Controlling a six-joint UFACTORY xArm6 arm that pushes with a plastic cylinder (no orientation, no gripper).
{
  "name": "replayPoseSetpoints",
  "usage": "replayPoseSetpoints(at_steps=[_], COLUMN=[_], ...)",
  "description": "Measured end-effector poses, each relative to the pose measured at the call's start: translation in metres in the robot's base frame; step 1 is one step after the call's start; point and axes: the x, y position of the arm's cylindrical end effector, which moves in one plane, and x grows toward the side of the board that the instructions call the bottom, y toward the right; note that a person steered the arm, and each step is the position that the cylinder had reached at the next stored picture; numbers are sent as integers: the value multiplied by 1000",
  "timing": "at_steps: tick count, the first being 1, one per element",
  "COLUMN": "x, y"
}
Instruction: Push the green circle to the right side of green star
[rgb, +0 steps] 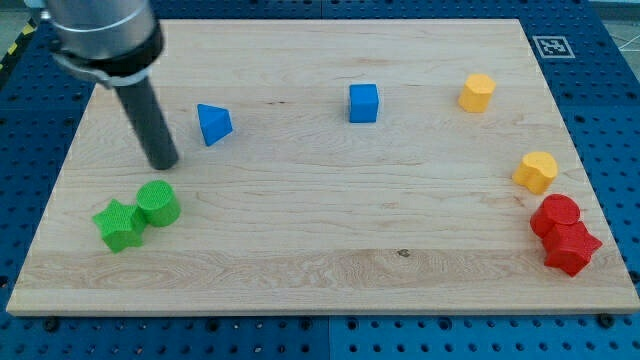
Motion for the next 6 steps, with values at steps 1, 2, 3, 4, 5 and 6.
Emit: replayPoseSetpoints(at_steps=[1, 2, 3, 4, 5, 6], x=[24, 46, 58, 55, 41, 35], y=[-17, -15, -14, -14, -14, -14])
